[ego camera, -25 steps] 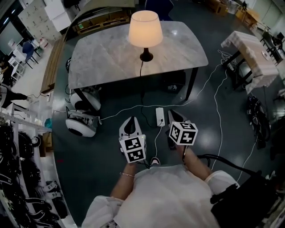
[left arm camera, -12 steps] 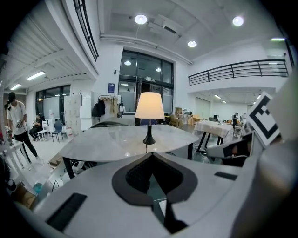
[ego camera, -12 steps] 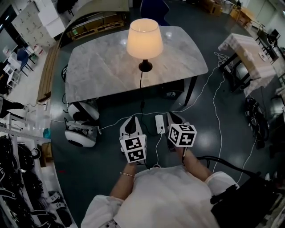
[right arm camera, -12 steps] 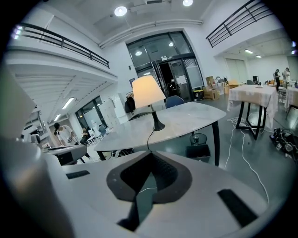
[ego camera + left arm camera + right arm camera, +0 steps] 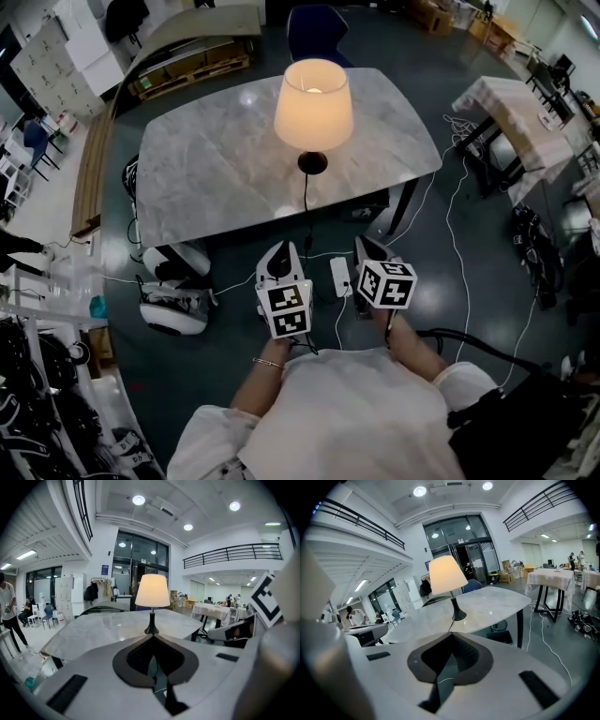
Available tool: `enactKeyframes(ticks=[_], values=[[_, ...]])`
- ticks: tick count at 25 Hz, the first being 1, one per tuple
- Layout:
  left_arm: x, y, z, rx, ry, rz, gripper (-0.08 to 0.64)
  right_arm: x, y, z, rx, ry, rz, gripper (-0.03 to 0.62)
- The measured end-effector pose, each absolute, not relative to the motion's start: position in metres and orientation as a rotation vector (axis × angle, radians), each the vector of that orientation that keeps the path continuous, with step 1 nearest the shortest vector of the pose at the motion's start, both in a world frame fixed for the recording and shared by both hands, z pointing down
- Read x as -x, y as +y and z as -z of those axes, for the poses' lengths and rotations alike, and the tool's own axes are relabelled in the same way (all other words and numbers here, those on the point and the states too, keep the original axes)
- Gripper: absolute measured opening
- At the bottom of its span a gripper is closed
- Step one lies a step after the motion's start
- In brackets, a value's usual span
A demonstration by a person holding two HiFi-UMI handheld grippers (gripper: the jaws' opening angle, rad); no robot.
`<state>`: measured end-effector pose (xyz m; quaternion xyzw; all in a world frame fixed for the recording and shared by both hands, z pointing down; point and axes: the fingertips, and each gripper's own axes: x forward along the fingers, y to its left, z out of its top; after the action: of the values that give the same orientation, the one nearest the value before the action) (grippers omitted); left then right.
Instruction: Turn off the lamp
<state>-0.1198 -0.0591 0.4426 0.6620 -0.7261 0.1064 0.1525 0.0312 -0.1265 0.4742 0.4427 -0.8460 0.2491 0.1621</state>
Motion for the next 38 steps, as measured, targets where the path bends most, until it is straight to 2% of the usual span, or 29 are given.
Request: enactKeyframes(ticks=[7,13,24,31,38], values=[[0.158,-0.091,-0.442,-1.957,-2.050,-0.274,0.006,0.003,-0.149,-0.467,-1.351,-2.405,-0.706,-0.002],[0.179,-0.101,-0.469,-1.920,-2.001,-0.278,0.006,0.001,-0.144,-0.475,-1.422,-2.340,-0.721,-0.002],[0.171,-0.090,-0.541,-1.788,-1.948,-0.351,0.006,-0.012,-0.131,-0.555,-1.331,-2.255,-0.903,0.000],[0.179,-0.090,-0.582,-1.726,-1.947,-0.376,0.006,0.010,-0.152,-0.603,-1.278,-2.238,-0.886,-0.002],[0.177,-0.097,-0.656,-1.659,-1.941,-0.343,0.006,0.017,-0.160,-0.689,-1.225,-2.188,-0.887,0.000]])
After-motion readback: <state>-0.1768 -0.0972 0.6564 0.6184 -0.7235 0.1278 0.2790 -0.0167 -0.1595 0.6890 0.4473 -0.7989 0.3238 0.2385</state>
